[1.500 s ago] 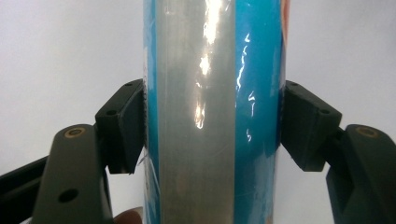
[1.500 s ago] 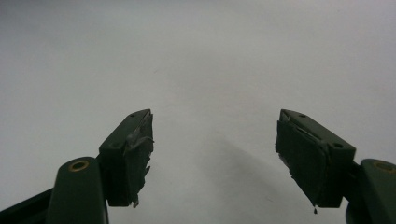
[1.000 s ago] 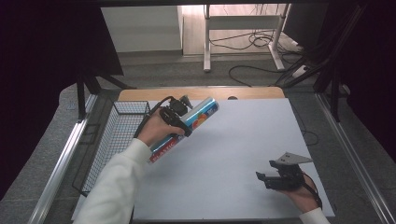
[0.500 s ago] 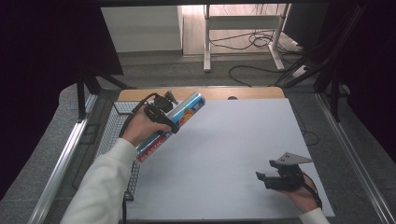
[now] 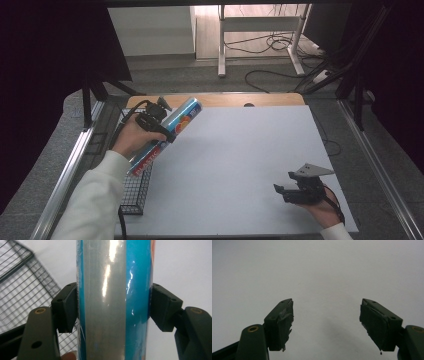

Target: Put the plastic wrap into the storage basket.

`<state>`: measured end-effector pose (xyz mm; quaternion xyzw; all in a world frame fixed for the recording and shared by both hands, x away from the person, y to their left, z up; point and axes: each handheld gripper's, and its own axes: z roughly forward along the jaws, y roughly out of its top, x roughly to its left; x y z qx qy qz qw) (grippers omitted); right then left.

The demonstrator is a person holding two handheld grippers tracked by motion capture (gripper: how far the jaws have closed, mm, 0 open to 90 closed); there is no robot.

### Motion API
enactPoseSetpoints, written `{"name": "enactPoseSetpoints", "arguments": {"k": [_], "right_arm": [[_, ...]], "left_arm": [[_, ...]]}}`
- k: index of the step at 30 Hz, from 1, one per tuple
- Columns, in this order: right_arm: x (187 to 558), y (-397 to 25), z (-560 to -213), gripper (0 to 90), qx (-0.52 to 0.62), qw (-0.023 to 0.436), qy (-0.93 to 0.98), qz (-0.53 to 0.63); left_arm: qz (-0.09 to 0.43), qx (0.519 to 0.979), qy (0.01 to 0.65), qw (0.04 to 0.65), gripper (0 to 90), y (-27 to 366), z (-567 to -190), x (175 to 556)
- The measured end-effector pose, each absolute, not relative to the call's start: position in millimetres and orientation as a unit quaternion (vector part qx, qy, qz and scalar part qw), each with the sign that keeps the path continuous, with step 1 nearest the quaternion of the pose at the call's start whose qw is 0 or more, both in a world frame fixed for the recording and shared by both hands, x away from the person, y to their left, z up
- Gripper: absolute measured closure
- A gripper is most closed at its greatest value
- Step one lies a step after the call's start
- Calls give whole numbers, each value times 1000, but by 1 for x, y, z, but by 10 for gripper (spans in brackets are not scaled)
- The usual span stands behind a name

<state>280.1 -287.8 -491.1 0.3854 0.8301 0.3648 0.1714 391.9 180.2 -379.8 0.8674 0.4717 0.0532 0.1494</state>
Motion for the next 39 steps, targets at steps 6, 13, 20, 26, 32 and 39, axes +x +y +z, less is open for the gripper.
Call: {"name": "enactPoseSetpoints", "arguments": {"k": [6,13,20,26,32,39], "right_arm": [[280,-288,-491,277,387,172,829,364],[280,-288,-491,277,386,174,830,363],[280,-287,-491,276,387,173,830,363],[280,-287,-491,276,387,174,830,362],[280,-287,-491,276,386,173,831,361],[280,-287,-491,277,386,174,832,360]], "left_arm": [[49,857,492,149,316,200,-383,391],[49,840,522,142,316,226,-390,387],[46,822,551,136,316,251,-400,386],[45,806,575,134,315,266,-404,385],[41,794,595,123,316,277,-410,386],[40,783,611,106,315,284,-424,388]]}}
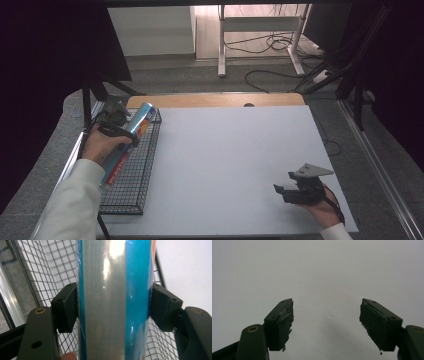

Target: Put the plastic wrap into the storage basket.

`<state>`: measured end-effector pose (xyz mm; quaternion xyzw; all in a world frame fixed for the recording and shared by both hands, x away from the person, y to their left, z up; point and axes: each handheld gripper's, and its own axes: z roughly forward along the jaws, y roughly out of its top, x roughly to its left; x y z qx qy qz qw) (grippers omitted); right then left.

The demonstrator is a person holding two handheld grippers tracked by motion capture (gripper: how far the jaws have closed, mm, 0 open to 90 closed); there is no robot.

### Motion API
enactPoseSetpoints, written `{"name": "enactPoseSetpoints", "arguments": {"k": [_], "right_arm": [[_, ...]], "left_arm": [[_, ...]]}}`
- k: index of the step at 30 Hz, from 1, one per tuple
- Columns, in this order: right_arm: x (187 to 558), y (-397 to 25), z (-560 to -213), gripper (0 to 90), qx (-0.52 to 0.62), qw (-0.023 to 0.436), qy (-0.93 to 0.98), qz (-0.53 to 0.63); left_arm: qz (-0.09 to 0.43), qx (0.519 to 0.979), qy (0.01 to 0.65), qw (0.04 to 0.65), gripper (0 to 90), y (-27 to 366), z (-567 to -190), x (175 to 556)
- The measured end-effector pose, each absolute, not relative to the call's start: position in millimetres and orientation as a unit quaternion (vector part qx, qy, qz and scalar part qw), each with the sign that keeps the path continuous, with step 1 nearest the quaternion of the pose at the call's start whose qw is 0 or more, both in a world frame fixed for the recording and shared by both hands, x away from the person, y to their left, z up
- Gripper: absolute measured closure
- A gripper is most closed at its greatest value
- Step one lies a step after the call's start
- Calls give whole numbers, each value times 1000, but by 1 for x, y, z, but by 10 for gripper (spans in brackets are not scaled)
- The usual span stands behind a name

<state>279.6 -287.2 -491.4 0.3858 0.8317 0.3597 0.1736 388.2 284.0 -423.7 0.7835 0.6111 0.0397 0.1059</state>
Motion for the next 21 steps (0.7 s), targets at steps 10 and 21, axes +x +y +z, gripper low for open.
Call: {"name": "enactPoseSetpoints", "arguments": {"k": [10,21], "right_arm": [[280,-287,-492,276,385,175,832,358],[280,-287,-494,276,386,175,834,352]], "left_arm": [[34,775,626,84,315,285,-447,393],[28,772,633,51,314,277,-480,398]]}}
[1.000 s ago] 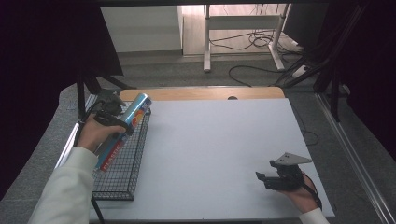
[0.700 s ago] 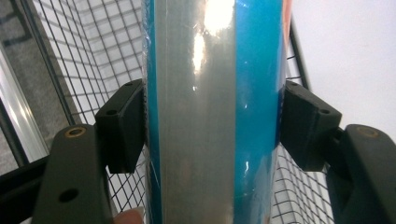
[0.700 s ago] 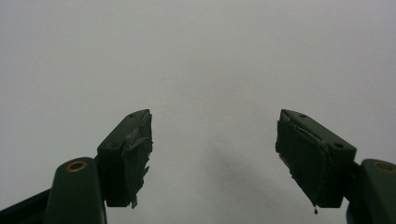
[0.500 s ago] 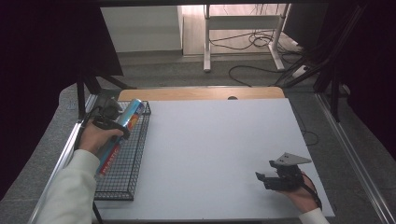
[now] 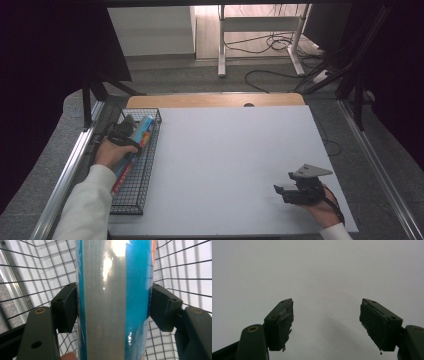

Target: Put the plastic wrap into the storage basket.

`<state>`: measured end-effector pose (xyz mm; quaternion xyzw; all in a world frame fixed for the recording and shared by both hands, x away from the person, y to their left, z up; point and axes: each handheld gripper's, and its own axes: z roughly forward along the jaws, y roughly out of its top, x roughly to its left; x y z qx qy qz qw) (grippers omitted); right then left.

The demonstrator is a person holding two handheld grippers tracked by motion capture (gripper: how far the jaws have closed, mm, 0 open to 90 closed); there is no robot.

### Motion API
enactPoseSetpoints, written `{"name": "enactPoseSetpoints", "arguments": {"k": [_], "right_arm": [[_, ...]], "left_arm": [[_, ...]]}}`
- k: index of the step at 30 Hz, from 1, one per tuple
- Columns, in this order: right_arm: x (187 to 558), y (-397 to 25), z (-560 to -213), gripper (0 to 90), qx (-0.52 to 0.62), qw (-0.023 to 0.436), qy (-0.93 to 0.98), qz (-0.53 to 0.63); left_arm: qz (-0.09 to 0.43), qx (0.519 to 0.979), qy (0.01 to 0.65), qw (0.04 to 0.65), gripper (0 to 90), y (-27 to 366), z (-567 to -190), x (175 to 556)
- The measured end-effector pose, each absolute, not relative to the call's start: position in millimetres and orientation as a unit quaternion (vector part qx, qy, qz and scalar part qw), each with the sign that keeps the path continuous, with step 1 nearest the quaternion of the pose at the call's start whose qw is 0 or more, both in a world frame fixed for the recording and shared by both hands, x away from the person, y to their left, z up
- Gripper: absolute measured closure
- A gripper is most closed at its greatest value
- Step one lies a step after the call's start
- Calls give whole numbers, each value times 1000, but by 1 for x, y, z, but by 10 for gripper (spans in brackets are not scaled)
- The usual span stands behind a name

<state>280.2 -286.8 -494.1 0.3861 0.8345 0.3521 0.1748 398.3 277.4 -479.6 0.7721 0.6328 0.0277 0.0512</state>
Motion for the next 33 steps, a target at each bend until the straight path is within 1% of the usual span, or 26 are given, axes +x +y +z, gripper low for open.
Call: {"name": "enactPoseSetpoints", "arguments": {"k": [3,5,6,7,8,9,11,14,18,24,28,31,33], "right_arm": [[280,-287,-494,276,386,174,834,353],[280,-287,-494,275,385,172,834,355],[280,-287,-494,274,385,173,834,355],[280,-287,-494,274,385,173,834,355],[279,-287,-493,272,385,173,835,353],[279,-287,-493,272,385,173,835,353],[279,-286,-493,272,383,174,835,354],[278,-287,-492,271,383,176,834,355],[278,-288,-493,270,385,176,834,354],[278,-289,-492,271,387,177,833,354],[276,-288,-492,270,386,179,833,353],[275,-288,-491,270,387,180,832,354],[274,-289,-491,270,389,181,832,353]], "left_arm": [[31,777,628,28,312,273,-493,399],[43,777,627,33,306,270,-490,398],[58,778,624,43,282,268,-486,396],[74,776,624,55,282,266,-482,394],[82,776,622,60,227,264,-477,393],[86,778,619,64,227,262,-473,391],[95,783,611,74,187,259,-466,387],[125,786,600,81,161,257,-459,379],[145,791,582,116,162,257,-446,365],[149,800,548,193,166,248,-428,342],[144,811,516,233,170,230,-432,325],[159,822,494,235,172,215,-436,314],[158,826,481,250,171,204,-440,307]]}}
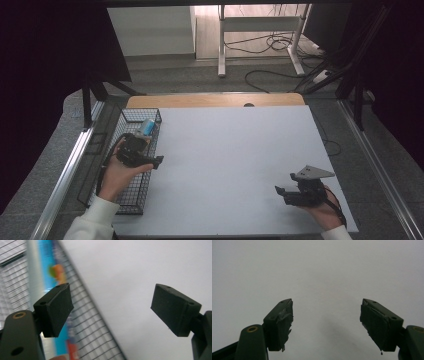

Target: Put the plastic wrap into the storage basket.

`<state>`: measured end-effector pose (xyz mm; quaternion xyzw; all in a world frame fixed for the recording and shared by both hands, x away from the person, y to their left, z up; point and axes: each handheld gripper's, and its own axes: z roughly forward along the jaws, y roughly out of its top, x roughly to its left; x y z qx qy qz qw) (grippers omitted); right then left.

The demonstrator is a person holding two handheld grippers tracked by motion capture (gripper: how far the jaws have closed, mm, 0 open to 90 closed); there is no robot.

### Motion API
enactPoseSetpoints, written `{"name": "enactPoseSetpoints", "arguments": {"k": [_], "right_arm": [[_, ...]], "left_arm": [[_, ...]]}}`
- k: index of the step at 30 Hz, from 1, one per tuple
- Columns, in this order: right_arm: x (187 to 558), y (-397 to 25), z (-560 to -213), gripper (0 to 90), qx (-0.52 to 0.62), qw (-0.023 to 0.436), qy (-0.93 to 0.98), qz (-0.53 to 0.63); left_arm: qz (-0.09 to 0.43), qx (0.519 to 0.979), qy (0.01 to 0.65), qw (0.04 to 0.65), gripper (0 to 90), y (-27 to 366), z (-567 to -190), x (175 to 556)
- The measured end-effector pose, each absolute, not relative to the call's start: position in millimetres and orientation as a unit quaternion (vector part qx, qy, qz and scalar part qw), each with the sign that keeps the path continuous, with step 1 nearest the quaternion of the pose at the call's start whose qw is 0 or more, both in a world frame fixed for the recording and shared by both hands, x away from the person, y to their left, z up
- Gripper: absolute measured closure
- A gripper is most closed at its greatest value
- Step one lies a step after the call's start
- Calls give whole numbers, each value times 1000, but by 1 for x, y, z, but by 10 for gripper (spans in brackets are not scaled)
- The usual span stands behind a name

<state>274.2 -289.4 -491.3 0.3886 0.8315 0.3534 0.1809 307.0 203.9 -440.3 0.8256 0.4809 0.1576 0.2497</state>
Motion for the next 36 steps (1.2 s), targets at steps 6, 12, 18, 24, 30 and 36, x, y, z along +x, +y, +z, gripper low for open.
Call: {"name": "enactPoseSetpoints", "arguments": {"k": [6,12,18,24,30,36], "right_arm": [[272,-292,-491,270,391,184,830,352],[270,-293,-491,270,392,188,829,352],[268,-293,-490,271,389,192,829,354],[267,-293,-488,271,386,194,828,357],[267,-293,-488,271,385,194,829,357],[267,-293,-488,270,385,194,829,358]], "left_arm": [[133,837,444,289,171,176,-454,288],[114,843,427,308,174,155,-468,271],[119,848,412,313,179,142,-481,266],[121,841,413,329,184,144,-480,263],[121,839,417,328,184,146,-482,263],[120,838,419,329,184,147,-483,263]]}}
